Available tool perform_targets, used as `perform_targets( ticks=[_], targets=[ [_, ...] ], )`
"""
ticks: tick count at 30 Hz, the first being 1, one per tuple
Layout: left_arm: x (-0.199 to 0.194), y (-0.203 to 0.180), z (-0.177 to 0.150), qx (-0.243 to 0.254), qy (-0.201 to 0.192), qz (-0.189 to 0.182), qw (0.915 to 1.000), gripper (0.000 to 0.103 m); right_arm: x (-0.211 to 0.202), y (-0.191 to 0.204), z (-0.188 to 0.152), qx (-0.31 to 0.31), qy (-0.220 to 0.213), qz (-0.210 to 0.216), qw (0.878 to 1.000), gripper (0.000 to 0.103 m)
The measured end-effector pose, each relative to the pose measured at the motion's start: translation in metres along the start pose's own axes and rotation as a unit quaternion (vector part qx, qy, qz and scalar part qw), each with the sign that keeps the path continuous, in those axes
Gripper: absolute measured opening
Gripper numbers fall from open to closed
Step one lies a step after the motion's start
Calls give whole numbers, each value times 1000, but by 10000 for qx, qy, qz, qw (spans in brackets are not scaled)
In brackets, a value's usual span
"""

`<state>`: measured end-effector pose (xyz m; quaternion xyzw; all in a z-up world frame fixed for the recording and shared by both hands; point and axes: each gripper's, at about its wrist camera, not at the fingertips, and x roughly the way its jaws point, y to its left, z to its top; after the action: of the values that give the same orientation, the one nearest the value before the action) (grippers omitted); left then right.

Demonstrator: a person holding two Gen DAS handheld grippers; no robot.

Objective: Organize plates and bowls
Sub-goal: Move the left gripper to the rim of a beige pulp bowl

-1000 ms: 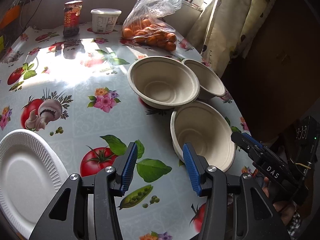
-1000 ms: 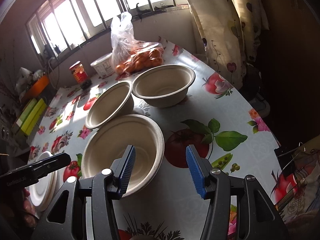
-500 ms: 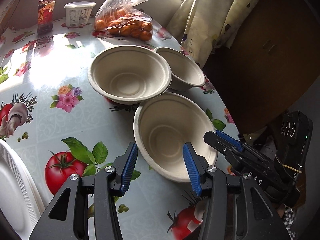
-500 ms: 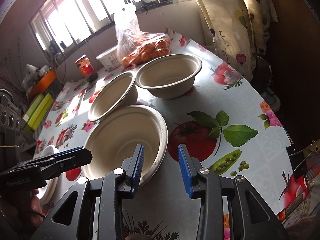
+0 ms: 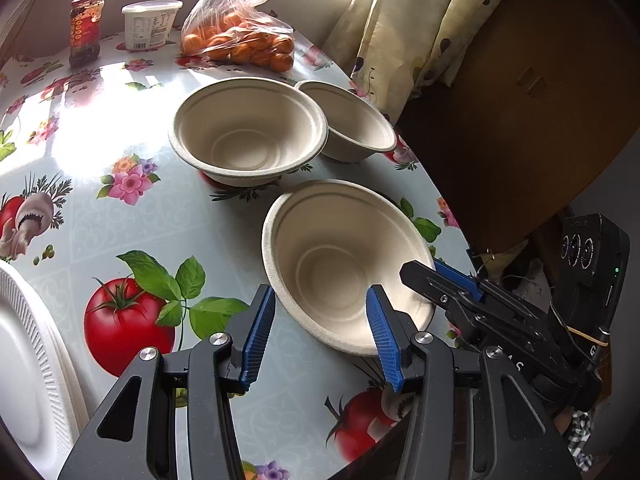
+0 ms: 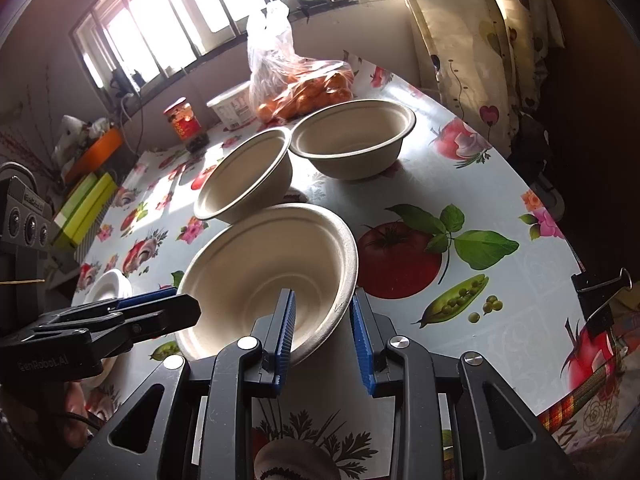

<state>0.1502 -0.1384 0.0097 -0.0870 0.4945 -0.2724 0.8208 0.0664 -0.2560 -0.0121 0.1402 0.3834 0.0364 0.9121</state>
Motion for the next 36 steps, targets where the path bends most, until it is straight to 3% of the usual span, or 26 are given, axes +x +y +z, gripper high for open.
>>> perform_targets(
  ticks=[5,15,23,29,36],
  targets=[
    [1,-1,-7,70,98,13,9999,49,-4,-2,-7,42,86,35,9999,28],
    [-23,13,1,-25,-222,150,9996,49,-17,-13,4,173,-28,47,9998,35],
    [-50,36,34,-289,-670,446,9963,49,-28,-2,38,-12,-293,176,9994,36],
    [-59,54,67,-690,-919,593,9916,49,-17,10,66,-124,-273,293,9991,36],
    [-54,57,98,-651,-965,719,9906,49,7,23,83,-146,-83,433,9989,36]
  ],
)
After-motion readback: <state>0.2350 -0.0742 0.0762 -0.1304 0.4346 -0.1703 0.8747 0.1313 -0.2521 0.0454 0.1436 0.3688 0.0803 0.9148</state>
